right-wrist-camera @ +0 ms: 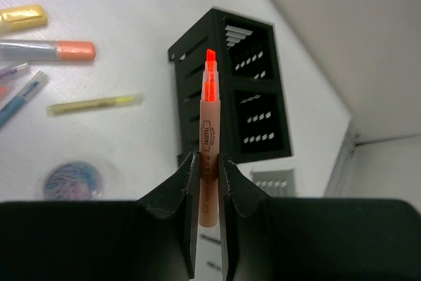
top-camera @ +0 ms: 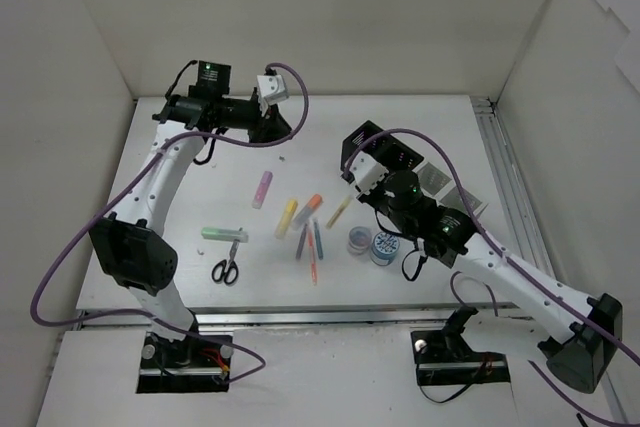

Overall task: Sort the stationery into containers
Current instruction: Close the pen cap on the pen.

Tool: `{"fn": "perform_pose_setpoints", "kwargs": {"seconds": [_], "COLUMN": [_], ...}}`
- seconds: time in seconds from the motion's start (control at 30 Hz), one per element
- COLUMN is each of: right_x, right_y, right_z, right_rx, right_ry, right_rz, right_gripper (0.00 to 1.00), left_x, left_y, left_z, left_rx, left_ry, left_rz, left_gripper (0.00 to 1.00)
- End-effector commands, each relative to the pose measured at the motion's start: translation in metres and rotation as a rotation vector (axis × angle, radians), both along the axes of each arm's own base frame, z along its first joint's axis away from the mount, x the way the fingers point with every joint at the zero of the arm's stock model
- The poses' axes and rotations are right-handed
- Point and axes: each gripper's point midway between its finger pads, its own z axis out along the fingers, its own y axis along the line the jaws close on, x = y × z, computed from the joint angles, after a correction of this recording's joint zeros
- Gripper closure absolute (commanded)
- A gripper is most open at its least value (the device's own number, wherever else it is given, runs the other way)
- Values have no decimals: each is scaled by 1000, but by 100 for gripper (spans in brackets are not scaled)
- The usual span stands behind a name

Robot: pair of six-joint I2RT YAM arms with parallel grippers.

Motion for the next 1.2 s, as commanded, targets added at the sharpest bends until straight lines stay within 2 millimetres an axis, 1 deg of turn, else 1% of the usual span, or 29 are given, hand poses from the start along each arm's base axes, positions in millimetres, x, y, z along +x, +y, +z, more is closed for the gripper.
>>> {"fn": "perform_pose_setpoints", "kwargs": {"seconds": [0.0,0.03,0.07,0.1,0.13,0.17,0.2,0.23,0.27,0.3,0.33,0.37,0.4,0.43,0.47,0.5,0.53,0.57,0.63,0.67,0.7,0.73,0.8,0.87,0.9,0.97,1.03,1.1,1.17], "right_x": [9,6,5,5,6,5,6,12,11,14,20,19,19,21,18,15,12,7,3,0,-1,-1,-1,-5,-8,-20,-32,-38,-40], "right_y": [9,9,13,13,10,13,11,5,10,8,8,14,17,19,29,33,38,47,55,60,63,64,64,64,63,65,65,67,68], "right_z": [73,82,89,93,97,102,105,107,109,110,105,103,101,87,89,75,73,67,54,50,46,41,40,36,33,24,16,11,8], "right_rx": [-99,-112,-149,-172,-238,-246,-257,-271,-287,-304,-336,-393,-418,-484,-493,-565,-580,-577,-600,-613,-623,-646,-654,-670,-675,-679,-676,-688,-688], "right_ry": [-309,-348,-393,-414,-448,-468,-479,-483,-492,-492,-478,-487,-488,-458,-466,-437,-442,-454,-453,-473,-473,-481,-485,-493,-496,-510,-504,-500,-495], "right_rz": [181,213,275,301,333,362,371,366,417,428,451,523,554,609,677,762,811,886,963,1013,1036,1056,1068,1092,1108,1169,1220,1255,1266], "right_gripper": [100,100,100,100,100,100,100,100,100,100,100,100,100,100,100,100,100,100,100,100,100,100,100,100,100,100,100,100,100], "left_x": [-5,-11,-10,-11,-15,-15,-20,-29,-31,-39,-40,-51,-60,-67,-80,-90,-95,-107,-113,-124,-134,-139,-154,-160,-164,-167,-166,-168,-167], "left_y": [-24,-28,-30,-35,-35,-36,-36,-43,-45,-44,-45,-49,-50,-52,-56,-57,-58,-61,-59,-60,-63,-61,-62,-57,-58,-55,-55,-59,-61], "left_z": [74,83,91,100,104,108,104,103,97,84,77,69,52,44,31,21,14,2,-10,-20,-22,-25,-37,-49,-54,-66,-72,-66,-65], "left_rx": [-232,-290,-321,-367,-390,-423,-449,-474,-477,-460,-453,-435,-403,-387,-359,-338,-327,-306,-279,-261,-254,-247,-213,-193,-182,-152,-136,-157,-159], "left_ry": [-53,41,44,56,92,106,108,149,162,208,233,291,367,413,466,519,551,603,639,668,685,697,723,742,751,799,818,824,827], "left_rz": [-67,-45,-40,-21,-7,2,0,1,22,50,88,90,95,98,88,86,95,102,130,114,81,72,68,87,87,111,118,69,65], "left_gripper": [100,100,100,100,100,100,100,100,100,100,100,100,100,100,100,100,100,100,100,100,100,100,100,100,100,100,100,100,100]}}
